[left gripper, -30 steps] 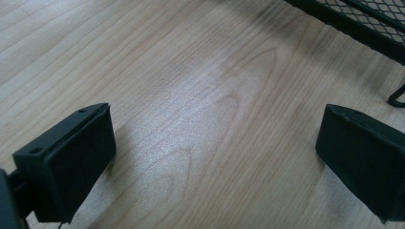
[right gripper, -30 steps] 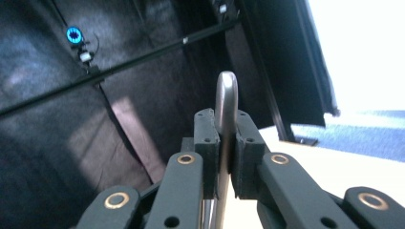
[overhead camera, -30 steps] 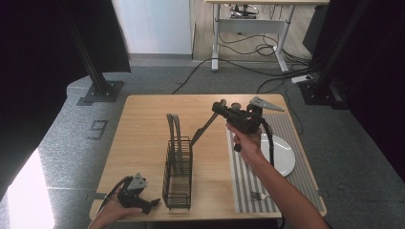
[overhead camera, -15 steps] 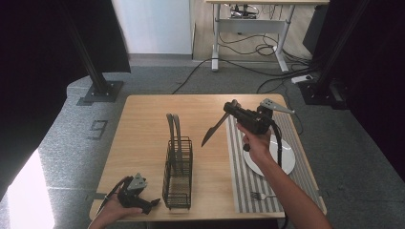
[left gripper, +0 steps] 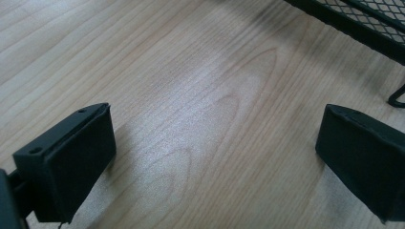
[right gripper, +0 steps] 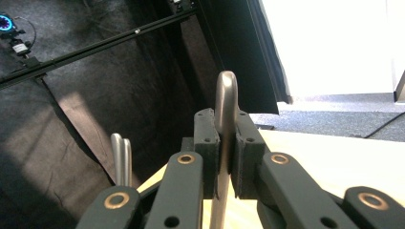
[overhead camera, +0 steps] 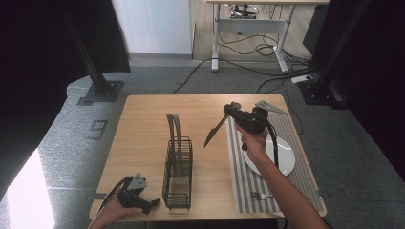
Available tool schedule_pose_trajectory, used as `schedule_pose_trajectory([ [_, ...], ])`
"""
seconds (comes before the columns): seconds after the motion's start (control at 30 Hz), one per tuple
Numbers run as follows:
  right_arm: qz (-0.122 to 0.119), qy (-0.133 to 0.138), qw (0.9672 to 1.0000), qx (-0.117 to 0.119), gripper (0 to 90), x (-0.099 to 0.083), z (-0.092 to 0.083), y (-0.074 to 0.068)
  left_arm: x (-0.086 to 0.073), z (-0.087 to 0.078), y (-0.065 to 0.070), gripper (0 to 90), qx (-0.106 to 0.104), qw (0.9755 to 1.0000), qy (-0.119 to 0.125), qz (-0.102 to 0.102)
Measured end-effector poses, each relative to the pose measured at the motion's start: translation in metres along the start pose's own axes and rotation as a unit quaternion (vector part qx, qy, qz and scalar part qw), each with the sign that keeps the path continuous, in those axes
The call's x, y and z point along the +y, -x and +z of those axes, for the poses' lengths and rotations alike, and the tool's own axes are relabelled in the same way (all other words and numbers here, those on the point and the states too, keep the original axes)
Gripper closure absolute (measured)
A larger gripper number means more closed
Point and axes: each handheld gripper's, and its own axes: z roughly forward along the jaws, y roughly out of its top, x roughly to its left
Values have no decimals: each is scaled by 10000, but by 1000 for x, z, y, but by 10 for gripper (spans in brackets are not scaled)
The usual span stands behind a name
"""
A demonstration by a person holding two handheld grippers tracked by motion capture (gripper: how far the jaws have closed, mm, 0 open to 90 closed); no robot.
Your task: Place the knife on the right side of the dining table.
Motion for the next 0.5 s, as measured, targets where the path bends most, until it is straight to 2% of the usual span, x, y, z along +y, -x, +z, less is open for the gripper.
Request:
schedule_pose_trajectory([
  [0.23, 100, -12, 9997, -216, 827, -2, 8, 16, 0, 0, 0, 0, -5, 10000, 7, -7],
  [0.5, 164, 49, 9991, -400, 827, -4, 8, 31, 0, 0, 0, 0, -5, 10000, 8, -8],
])
